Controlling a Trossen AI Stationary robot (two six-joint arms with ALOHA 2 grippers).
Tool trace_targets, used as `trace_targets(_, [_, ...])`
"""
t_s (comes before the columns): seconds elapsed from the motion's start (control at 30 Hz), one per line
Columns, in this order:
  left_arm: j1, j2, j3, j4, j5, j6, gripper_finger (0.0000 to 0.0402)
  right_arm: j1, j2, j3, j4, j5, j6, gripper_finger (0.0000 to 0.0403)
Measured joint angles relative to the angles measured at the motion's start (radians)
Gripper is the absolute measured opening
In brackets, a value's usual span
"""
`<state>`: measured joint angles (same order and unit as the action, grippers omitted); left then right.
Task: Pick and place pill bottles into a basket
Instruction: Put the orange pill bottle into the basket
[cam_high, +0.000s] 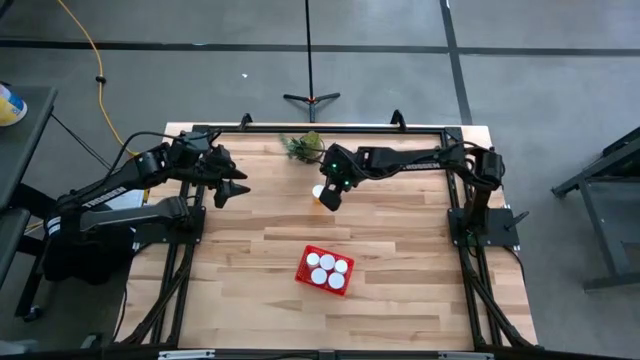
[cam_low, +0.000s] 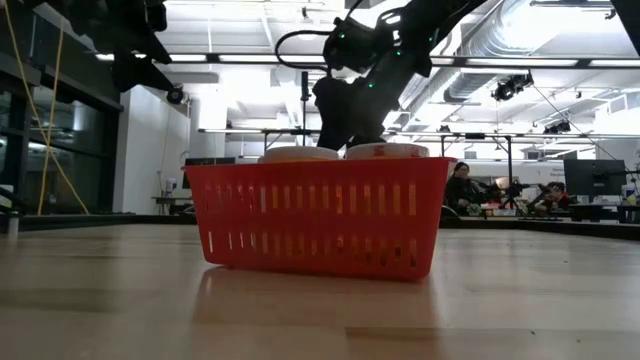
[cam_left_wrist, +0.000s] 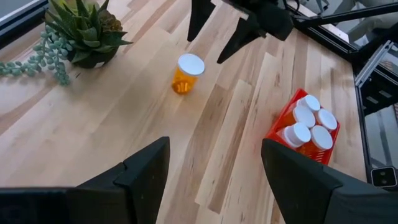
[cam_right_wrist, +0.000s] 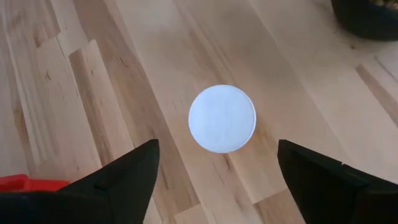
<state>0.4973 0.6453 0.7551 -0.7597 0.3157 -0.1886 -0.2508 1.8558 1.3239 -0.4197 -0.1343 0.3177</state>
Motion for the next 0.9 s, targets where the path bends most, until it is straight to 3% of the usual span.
trace_targets(0.3, [0.0,0.0,0.0,-0.002,0.0,0.001,0.0287,0.0,0.017,0.0,0.05,0.007,0.024,0.0351])
trace_targets(0.9, [0.0,0.0,0.0,-0.011,0.007,0.021,0.0287,0.003,0.067,0.001,0.098,0.021,0.077,0.0354])
